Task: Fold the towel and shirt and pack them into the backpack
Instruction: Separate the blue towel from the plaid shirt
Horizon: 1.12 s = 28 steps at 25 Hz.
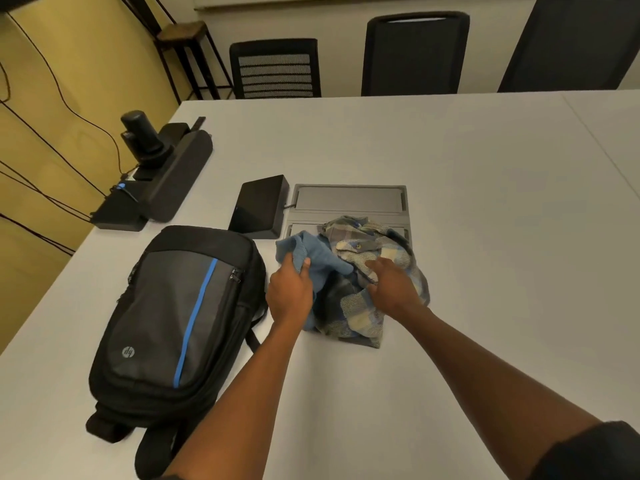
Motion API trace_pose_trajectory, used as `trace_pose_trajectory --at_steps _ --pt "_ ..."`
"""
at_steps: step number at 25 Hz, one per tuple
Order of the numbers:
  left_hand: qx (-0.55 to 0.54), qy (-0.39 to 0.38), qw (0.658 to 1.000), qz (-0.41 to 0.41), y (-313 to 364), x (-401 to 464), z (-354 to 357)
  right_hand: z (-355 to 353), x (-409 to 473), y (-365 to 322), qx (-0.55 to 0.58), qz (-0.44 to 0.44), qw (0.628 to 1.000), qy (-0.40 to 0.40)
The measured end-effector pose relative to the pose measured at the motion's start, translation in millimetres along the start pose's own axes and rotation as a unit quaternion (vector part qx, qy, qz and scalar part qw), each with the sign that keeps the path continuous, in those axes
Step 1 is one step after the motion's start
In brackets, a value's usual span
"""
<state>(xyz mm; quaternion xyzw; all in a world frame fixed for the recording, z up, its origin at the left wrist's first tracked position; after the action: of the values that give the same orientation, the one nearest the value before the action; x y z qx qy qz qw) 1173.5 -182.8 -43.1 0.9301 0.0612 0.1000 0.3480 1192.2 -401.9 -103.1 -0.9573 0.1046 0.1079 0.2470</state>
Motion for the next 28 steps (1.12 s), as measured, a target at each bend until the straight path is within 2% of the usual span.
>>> trace_pose_trajectory --at_steps 4,7,10,14,23,28 --pt "-0.058 0.039 0.996 0.046 29.2 5.4 -37.7 -30.6 -25.6 -36.8 0.150 -0.051 0.987 0.005" --pt "-0.150 0.035 0.982 0.110 58.3 5.8 -60.9 -53.4 -49.9 -64.1 0.230 -0.087 0.969 0.009" --pt "-0.247 0.027 0.960 0.126 85.0 0.6 -77.0 -75.2 -69.5 -72.4 0.298 -0.083 0.951 0.024" --pt "-0.299 -0.006 0.945 0.132 103.8 -10.2 -81.4 -108.1 -96.3 -61.7 0.336 -0.064 0.936 0.078" --pt "-0.375 -0.188 0.901 0.106 127.7 -72.7 -34.0 -145.9 -165.8 24.5 0.354 0.044 0.914 0.196" --pt "-0.384 -0.237 0.888 0.092 139.4 -109.0 0.5 -159.5 -189.3 67.9 0.312 0.069 0.930 0.182"
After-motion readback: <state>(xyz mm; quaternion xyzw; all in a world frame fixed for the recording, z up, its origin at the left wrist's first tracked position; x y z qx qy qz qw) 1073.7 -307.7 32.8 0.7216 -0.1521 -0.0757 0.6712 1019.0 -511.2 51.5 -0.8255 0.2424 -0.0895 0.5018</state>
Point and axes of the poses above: each hand's wrist, its own x-axis towards the middle knuckle, its own z-axis out of the palm, y = z × x, the point moved 6 cm from there along x, towards the middle knuckle, and after that the axes turned 12 degrees about z, right-handed, at the moved point
